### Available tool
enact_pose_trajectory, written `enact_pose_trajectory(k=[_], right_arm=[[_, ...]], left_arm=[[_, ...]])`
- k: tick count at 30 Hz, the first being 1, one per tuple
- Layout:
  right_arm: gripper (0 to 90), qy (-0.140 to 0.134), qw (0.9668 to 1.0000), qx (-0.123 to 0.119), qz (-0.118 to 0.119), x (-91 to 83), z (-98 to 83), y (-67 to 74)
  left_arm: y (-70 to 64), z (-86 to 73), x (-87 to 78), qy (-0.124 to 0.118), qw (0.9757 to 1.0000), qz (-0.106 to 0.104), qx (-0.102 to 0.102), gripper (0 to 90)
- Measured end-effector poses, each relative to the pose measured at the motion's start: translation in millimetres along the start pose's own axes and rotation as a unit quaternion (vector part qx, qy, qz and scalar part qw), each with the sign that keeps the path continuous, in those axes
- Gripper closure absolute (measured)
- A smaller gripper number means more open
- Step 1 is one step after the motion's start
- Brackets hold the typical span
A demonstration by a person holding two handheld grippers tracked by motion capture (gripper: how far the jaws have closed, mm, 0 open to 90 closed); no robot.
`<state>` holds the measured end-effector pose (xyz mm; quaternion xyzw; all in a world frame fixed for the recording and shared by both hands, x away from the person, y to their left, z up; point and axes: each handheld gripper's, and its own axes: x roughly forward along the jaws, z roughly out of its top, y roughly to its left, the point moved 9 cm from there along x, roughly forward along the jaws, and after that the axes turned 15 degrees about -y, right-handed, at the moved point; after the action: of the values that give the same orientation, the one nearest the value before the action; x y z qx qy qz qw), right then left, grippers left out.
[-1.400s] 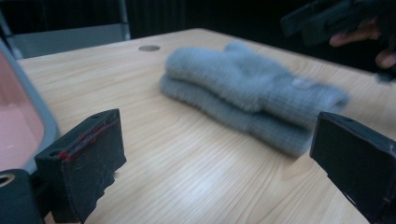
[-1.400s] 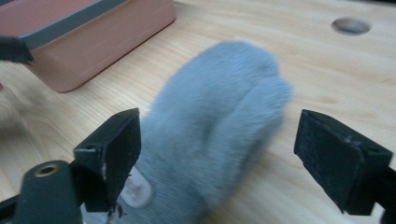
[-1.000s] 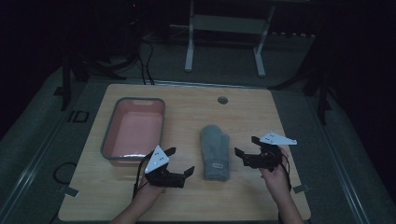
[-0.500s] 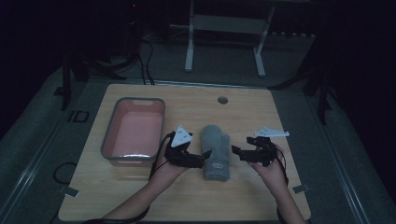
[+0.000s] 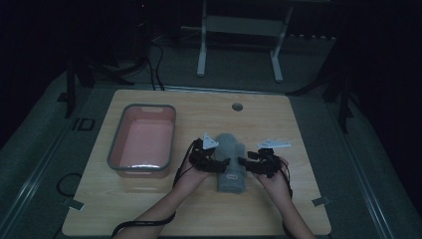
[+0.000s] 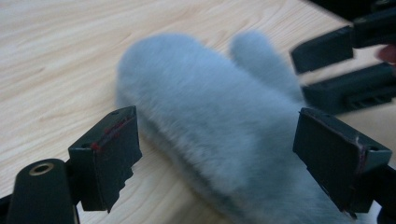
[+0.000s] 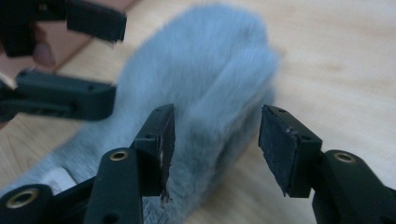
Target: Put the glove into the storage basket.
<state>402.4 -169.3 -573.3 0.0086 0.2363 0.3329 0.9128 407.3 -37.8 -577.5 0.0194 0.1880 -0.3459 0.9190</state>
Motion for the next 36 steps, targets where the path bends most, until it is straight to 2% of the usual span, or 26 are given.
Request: enact_pose_trajectory(k=[3,5,8,12,14,16,19,21,22,25,26,29,31,33,36], right_arm=[[41.1,0.024,0.9997,0.004,0.0,6.8,-12.1,-0.7],[39.8,0.034,0.9993,-0.014,-0.009,10.4,-18.0,-1.8],[38.5,0.044,0.999,-0.002,0.005,13.7,-20.9,-2.0],[37.5,0.061,0.998,0.006,0.015,18.9,-24.9,-2.9],[39.2,0.066,0.9976,0.005,0.021,21.3,-26.4,-1.5],[38.7,0.069,0.9973,0.005,0.025,22.8,-26.7,-1.4],[34.3,0.081,0.9965,0.002,0.022,24.7,-27.1,-2.5],[35.3,0.091,0.9954,0.006,0.028,25.9,-28.2,-2.9],[38.4,0.093,0.9951,0.009,0.034,26.7,-28.8,-2.8],[45.5,0.098,0.9933,0.032,0.053,28.2,-30.7,-0.9],[48.1,0.099,0.9925,0.043,0.058,28.5,-31.2,-0.7],[57.2,0.105,0.9906,0.053,0.07,29.3,-31.3,0.7],[62.7,0.107,0.9903,0.05,0.073,29.5,-31.0,1.5],[68.5,0.109,0.9906,0.041,0.072,29.2,-30.1,3.1],[74.2,0.107,0.9918,0.027,0.065,28.6,-28.3,5.0]], left_arm=[[5.6,-9.7,6.3,0.014,0.9998,0.009,-0.014,15.0],[7.9,-14.7,9.3,0.024,0.9994,0.009,-0.024,15.0],[9.5,-20.5,12.8,0.035,0.9983,0.0,-0.046,15.0],[11.1,-28.1,18.9,0.053,0.9965,-0.012,-0.063,14.9],[12.6,-29.4,19.7,0.055,0.9965,-0.013,-0.06,14.9],[13.6,-31.8,20.4,0.063,0.9956,-0.016,-0.068,14.9],[13.5,-34.3,22.2,0.074,0.9943,-0.021,-0.074,15.1],[13.0,-35.5,23.8,0.079,0.9938,-0.025,-0.075,16.5],[12.3,-35.3,24.3,0.08,0.9939,-0.029,-0.071,17.3],[9.3,-34.1,24.9,0.086,0.993,-0.042,-0.069,25.8],[7.4,-33.9,24.8,0.088,0.9919,-0.056,-0.071,31.9],[2.6,-33.3,26.1,0.095,0.9887,-0.079,-0.086,49.0],[0.9,-33.0,26.8,0.092,0.9872,-0.089,-0.095,56.1],[-0.5,-32.4,26.7,0.088,0.9868,-0.095,-0.097,64.0],[-2.9,-30.4,26.1,0.081,0.9889,-0.091,-0.084,73.4]])
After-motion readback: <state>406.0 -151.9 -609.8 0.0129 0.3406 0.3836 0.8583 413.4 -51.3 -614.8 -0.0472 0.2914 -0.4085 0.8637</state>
